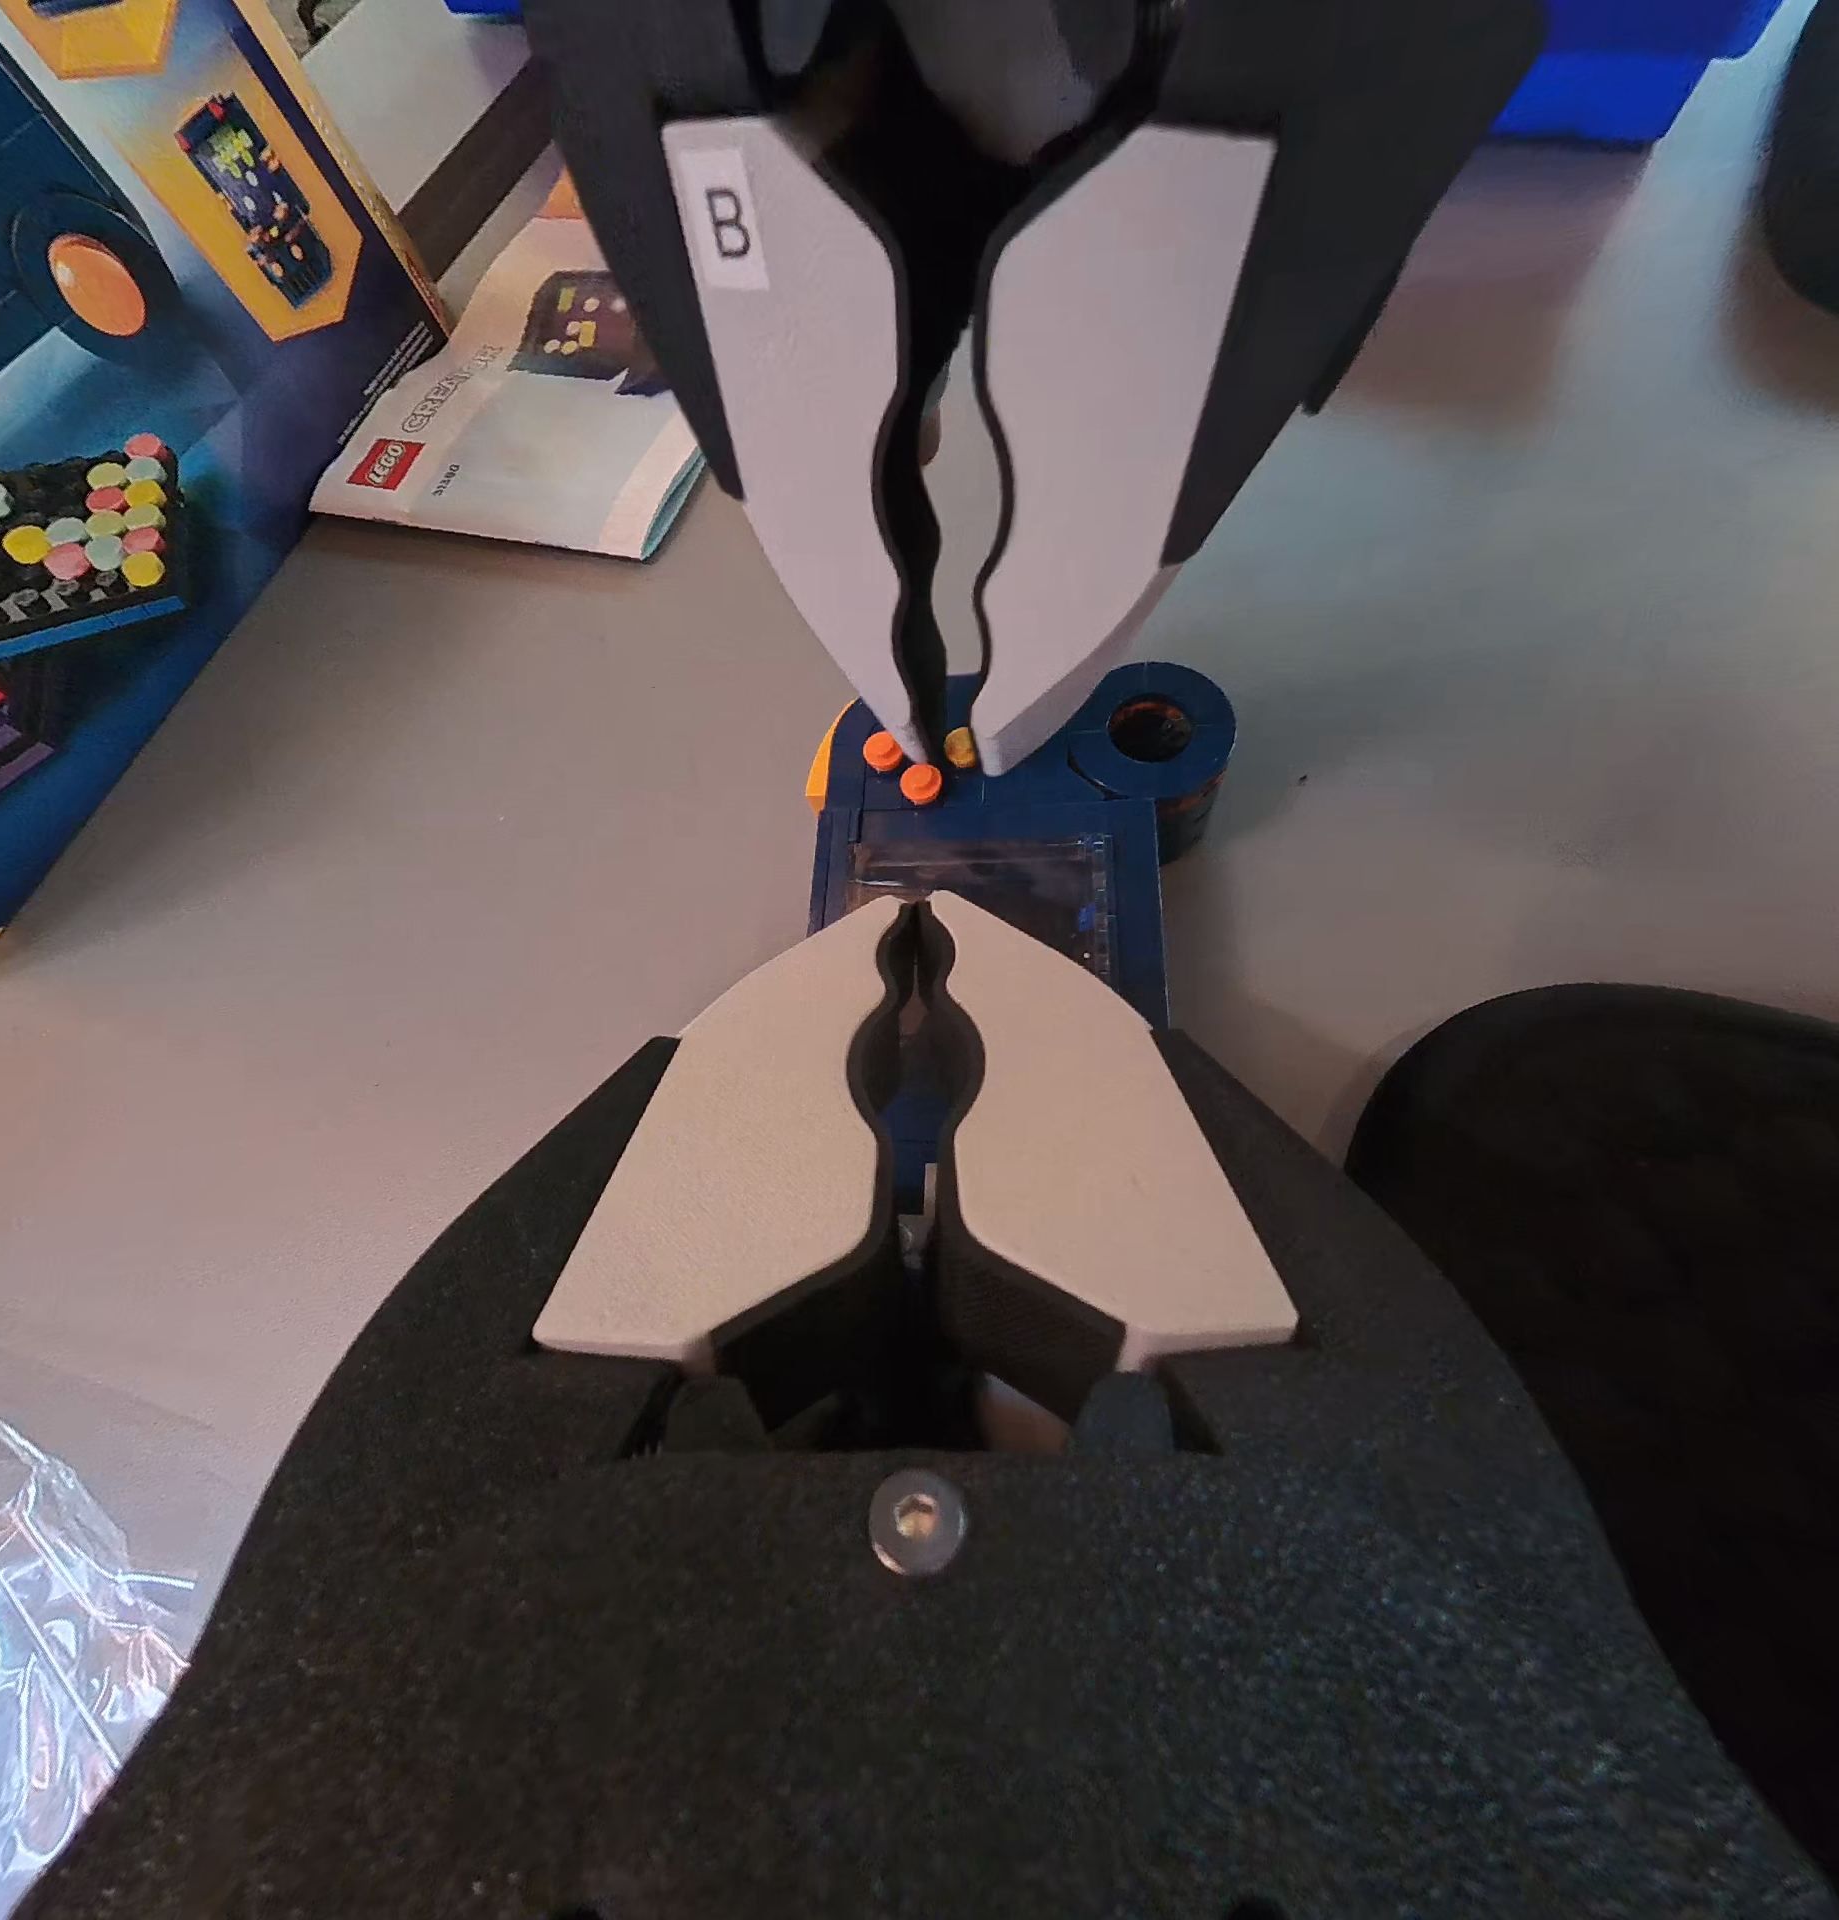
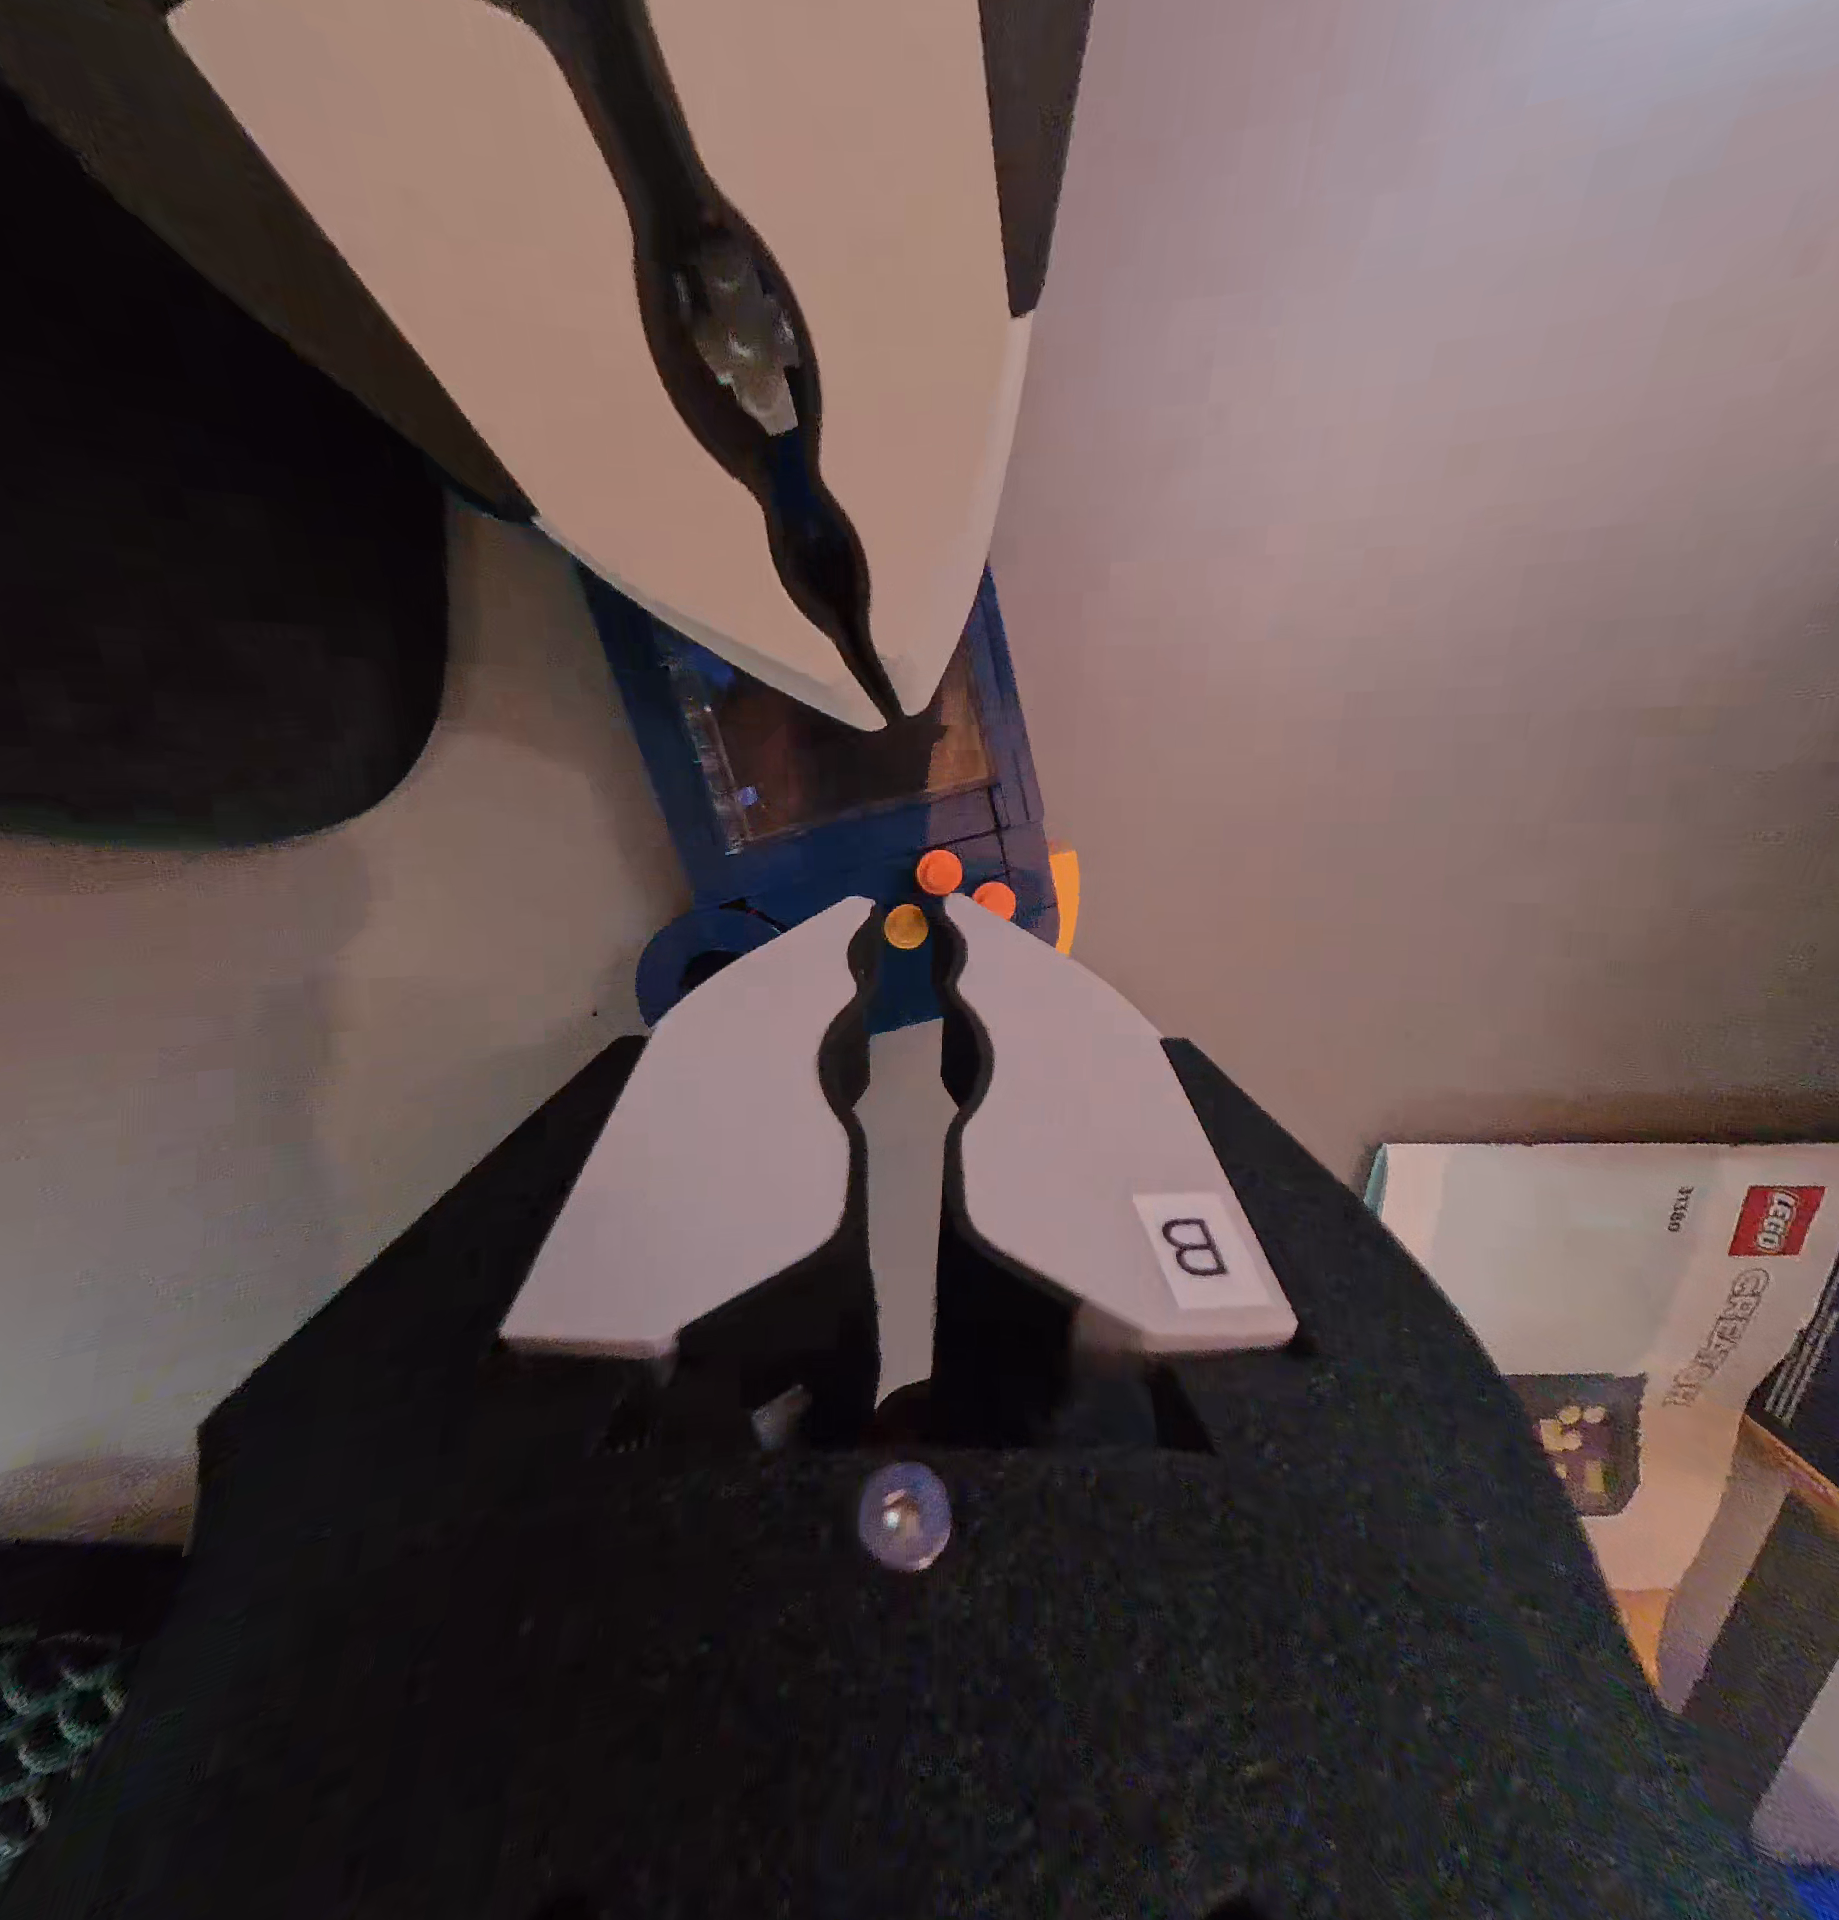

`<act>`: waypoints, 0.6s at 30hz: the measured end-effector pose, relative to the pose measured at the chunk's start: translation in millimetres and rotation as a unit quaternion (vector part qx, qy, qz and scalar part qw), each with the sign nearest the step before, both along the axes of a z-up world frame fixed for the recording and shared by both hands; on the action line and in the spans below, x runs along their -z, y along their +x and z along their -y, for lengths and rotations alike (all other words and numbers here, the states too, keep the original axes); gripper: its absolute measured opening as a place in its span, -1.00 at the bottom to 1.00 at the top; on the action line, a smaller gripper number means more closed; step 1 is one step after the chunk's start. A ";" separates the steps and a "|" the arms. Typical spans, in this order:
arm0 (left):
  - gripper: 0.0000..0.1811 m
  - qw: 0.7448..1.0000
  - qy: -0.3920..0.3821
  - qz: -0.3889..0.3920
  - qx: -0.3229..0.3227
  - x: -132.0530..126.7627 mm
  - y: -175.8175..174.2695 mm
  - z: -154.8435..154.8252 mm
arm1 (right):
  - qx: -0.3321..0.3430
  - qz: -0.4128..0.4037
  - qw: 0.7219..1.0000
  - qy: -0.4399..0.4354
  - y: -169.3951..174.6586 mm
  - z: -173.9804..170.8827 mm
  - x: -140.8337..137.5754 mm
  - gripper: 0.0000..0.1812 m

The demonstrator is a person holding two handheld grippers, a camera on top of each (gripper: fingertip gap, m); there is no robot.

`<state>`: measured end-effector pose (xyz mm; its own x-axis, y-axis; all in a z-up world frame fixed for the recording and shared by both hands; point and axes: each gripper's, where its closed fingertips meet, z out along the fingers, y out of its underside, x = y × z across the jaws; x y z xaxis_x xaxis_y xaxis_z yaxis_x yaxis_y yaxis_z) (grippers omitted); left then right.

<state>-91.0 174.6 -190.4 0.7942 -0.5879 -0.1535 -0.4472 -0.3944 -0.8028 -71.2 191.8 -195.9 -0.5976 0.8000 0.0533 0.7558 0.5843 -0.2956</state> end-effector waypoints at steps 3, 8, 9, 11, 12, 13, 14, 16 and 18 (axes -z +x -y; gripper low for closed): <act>-1.00 1.000 0.000 0.002 0.001 0.0 0.2 -0.1 | -0.013 0.016 1.000 0.007 0.5 0.0 0.2 -0.93; -1.00 1.000 0.003 -0.003 0.003 0.1 0.8 -0.2 | -0.050 0.013 0.998 0.023 2.0 0.5 0.6 -0.93; -1.00 1.000 0.003 -0.002 0.002 0.1 0.5 -0.2 | -0.052 -0.002 0.998 0.025 1.4 0.5 0.1 -0.93; -1.00 1.000 -0.001 0.001 0.005 0.1 1.0 0.4 | -0.041 -0.039 0.998 0.003 1.4 1.7 -0.9 -0.94; -1.00 1.000 -0.002 0.001 0.009 0.2 2.3 1.0 | -0.030 -0.055 0.998 -0.019 2.7 2.7 -1.3 -0.94; -1.00 1.000 -0.001 0.001 0.011 0.0 3.8 1.2 | -0.014 -0.068 0.997 -0.041 4.3 3.4 -1.7 -0.94; -1.00 1.000 0.000 -0.002 0.011 0.1 5.1 1.1 | 0.000 -0.083 0.995 -0.057 5.6 3.2 -2.2 -0.94; -1.00 1.000 0.001 -0.009 0.015 0.2 7.6 1.3 | 0.023 -0.111 0.990 -0.084 7.7 3.5 -3.0 -0.94; -1.00 1.000 0.000 -0.008 0.017 0.3 9.8 1.7 | 0.043 -0.130 0.985 -0.103 9.8 3.8 -3.3 -0.94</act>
